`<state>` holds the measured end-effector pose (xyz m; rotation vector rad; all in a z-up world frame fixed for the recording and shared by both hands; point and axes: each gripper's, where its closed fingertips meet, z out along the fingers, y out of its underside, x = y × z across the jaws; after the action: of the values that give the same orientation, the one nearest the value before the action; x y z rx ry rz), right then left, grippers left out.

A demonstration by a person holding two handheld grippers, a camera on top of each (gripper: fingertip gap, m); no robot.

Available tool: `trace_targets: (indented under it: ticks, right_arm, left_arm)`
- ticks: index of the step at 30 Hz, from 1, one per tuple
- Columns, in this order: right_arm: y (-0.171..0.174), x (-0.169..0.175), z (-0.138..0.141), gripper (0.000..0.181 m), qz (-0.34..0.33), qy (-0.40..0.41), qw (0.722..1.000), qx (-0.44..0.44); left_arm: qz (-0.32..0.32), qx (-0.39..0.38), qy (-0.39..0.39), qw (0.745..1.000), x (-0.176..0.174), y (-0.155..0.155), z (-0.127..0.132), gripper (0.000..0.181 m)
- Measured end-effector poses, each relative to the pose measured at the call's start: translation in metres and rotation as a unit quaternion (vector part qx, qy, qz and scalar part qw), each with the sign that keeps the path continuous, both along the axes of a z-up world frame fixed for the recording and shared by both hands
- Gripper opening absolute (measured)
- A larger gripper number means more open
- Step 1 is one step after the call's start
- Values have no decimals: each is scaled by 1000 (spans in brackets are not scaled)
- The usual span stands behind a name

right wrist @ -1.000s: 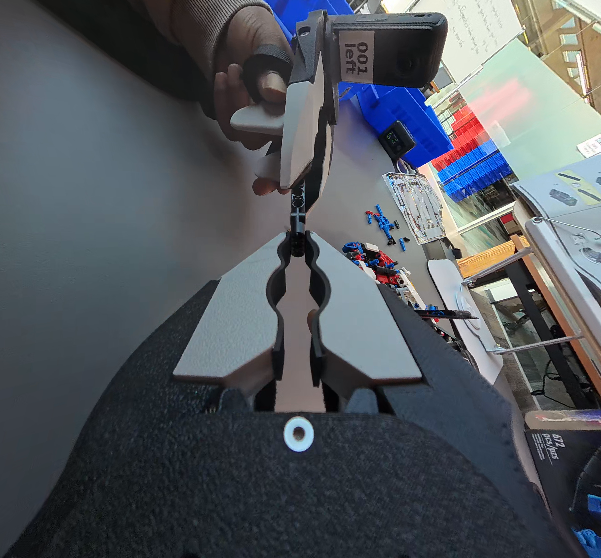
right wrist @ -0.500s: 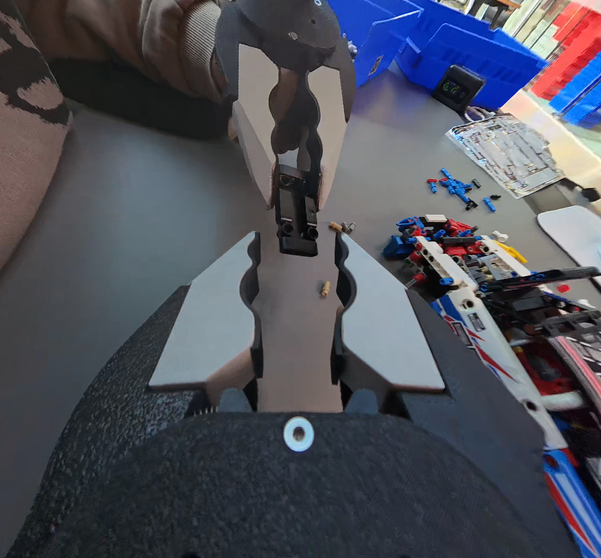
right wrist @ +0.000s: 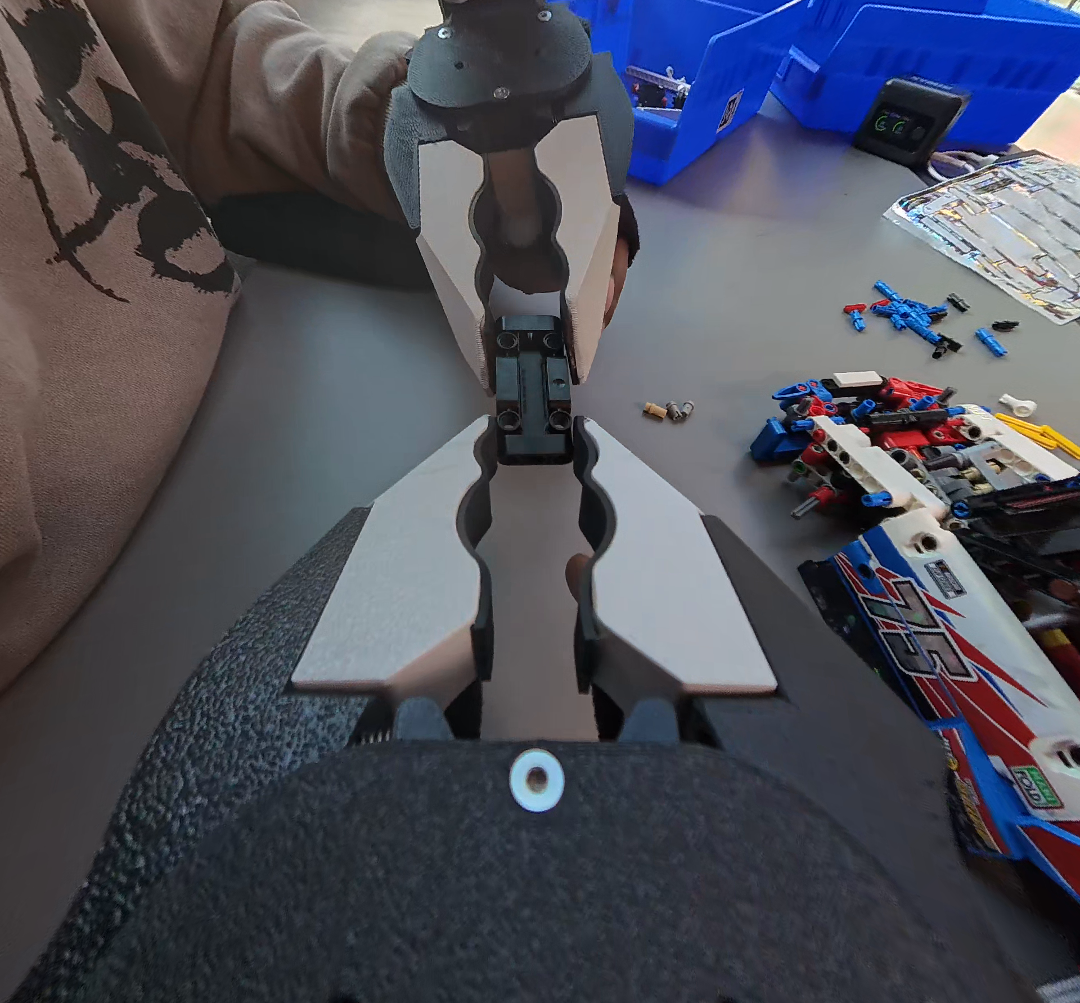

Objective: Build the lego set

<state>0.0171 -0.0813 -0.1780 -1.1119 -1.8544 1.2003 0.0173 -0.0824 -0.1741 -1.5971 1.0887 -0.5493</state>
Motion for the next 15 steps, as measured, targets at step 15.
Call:
trace_targets:
  ticks: [15]
  right_arm:
    - [5, 0, -23, 22, -9, -28, 995, 94]
  left_arm:
    - [11, -105, 30, 994, -4, 1, -30, 24]
